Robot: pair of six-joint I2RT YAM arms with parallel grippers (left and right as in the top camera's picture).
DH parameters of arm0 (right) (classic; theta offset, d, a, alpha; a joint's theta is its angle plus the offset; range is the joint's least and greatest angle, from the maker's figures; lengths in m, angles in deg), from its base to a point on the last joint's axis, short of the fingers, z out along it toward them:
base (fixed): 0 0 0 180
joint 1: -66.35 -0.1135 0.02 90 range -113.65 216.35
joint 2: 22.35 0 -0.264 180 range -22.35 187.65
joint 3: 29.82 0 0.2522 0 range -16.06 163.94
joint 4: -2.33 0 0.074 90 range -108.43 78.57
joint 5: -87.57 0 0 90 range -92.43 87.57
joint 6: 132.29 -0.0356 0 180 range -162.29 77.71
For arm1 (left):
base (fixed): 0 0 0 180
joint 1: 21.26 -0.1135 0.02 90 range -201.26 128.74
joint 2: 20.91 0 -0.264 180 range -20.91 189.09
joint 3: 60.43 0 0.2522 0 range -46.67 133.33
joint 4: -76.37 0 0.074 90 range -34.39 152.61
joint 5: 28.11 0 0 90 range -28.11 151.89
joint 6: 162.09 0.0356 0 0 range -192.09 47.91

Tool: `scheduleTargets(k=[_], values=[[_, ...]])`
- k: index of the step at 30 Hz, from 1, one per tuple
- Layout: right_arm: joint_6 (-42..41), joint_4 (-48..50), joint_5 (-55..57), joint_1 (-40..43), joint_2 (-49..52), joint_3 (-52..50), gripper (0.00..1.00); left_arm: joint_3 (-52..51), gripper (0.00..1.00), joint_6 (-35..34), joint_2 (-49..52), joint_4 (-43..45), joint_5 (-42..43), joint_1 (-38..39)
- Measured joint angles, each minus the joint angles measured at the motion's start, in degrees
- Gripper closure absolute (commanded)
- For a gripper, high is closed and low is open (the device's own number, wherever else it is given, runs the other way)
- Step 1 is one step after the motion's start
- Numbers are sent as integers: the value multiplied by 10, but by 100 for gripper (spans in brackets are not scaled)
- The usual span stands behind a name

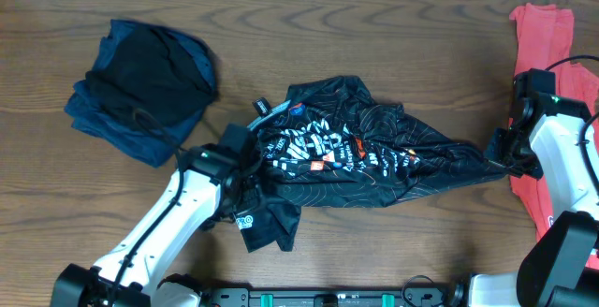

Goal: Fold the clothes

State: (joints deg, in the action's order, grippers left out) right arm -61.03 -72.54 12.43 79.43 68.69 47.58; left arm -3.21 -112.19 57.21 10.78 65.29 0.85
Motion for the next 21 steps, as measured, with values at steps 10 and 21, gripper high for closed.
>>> scheduleTargets(k=[10, 21], values=[[-1, 0, 0, 0, 0, 0, 99, -19, 34, -17, 0, 13, 40, 0], [-1, 0, 0, 0, 0, 0, 99, -63, 35, -50, 0, 51, 85, 0]])
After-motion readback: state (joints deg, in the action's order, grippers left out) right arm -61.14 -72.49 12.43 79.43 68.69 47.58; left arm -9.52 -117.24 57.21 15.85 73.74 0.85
